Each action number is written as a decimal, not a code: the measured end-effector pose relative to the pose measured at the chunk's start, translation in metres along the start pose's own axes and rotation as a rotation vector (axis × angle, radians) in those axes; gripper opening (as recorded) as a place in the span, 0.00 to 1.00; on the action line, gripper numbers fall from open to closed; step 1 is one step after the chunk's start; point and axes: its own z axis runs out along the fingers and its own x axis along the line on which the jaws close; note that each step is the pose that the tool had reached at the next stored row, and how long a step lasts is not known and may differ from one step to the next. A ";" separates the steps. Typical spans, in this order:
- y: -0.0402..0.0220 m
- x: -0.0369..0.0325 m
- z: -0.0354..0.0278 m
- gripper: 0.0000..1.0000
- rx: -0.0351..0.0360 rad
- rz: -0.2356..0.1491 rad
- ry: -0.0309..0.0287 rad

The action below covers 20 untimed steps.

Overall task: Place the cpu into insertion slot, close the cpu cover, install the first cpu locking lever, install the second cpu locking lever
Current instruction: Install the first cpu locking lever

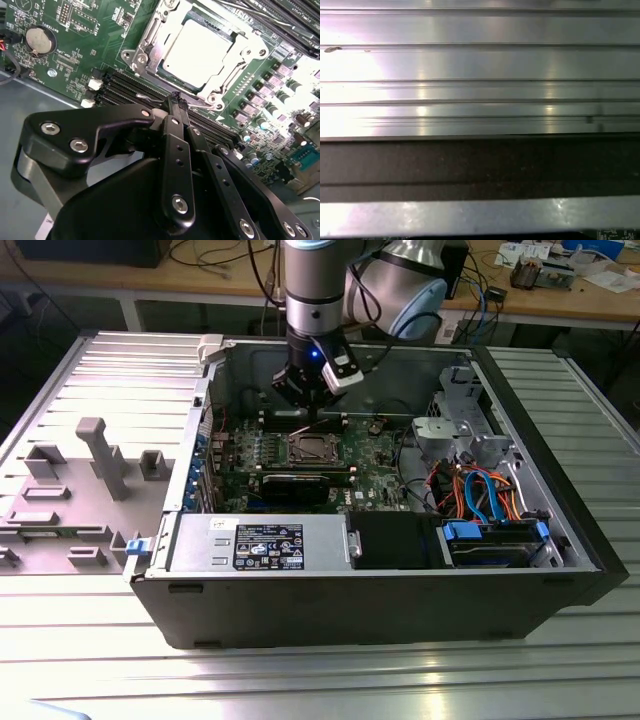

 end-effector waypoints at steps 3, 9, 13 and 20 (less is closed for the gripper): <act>0.0000 -0.0018 0.0006 0.11 -0.0009 0.006 0.0001; 0.0000 -0.0045 0.0018 0.11 -0.0078 0.025 0.0023; 0.0000 -0.0142 0.0096 0.11 -0.0130 0.030 0.0109; -0.0001 -0.0186 0.0157 0.11 -0.0138 0.030 0.0119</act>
